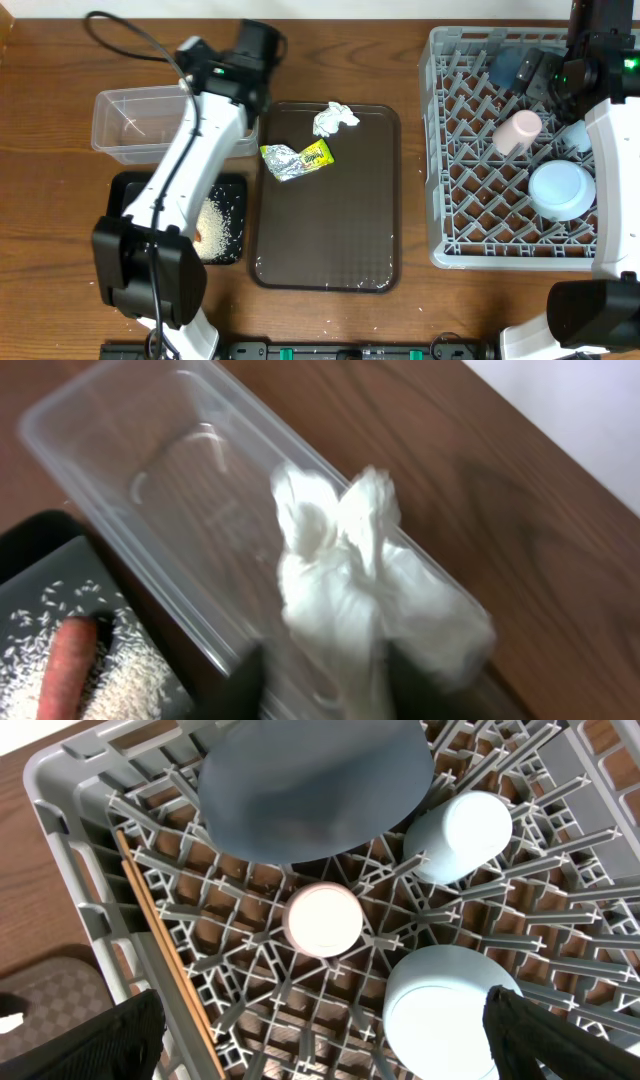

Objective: Sort waste into correct bins and load items into the dishwasher rack
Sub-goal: 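Carry the tissue left and drop it into the clear bin, then reach the left gripper back to the foil snack wrapper and grasp it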

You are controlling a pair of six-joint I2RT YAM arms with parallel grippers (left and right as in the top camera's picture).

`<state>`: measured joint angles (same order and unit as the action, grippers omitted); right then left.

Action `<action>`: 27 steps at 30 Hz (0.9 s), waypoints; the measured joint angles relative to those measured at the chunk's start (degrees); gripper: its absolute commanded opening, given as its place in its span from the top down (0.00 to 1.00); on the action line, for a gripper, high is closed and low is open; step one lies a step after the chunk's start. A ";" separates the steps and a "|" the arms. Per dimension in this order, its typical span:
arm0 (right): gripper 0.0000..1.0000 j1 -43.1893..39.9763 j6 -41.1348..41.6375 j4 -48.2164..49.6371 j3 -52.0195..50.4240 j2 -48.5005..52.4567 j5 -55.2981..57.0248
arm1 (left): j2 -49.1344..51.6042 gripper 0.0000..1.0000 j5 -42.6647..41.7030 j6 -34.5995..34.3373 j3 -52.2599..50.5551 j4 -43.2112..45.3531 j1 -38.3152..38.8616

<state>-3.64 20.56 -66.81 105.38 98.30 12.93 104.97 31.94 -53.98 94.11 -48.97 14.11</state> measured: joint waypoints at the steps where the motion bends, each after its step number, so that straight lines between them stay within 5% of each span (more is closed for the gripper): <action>1: 0.01 0.00 0.00 0.00 0.00 0.00 0.00 | 0.04 0.16 -0.07 -0.04 0.00 -0.04 -1.20; 11: 0.01 0.00 0.00 0.00 0.00 0.00 0.00 | 0.15 0.10 -15.02 1.62 0.00 -0.22 -3.85; 27: 0.01 0.00 0.02 0.00 0.00 0.00 0.00 | 5.88 0.11 -27.17 13.81 0.00 14.49 10.38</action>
<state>-3.64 20.58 -66.81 105.38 98.30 12.93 110.85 4.78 -40.16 94.11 -34.48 24.49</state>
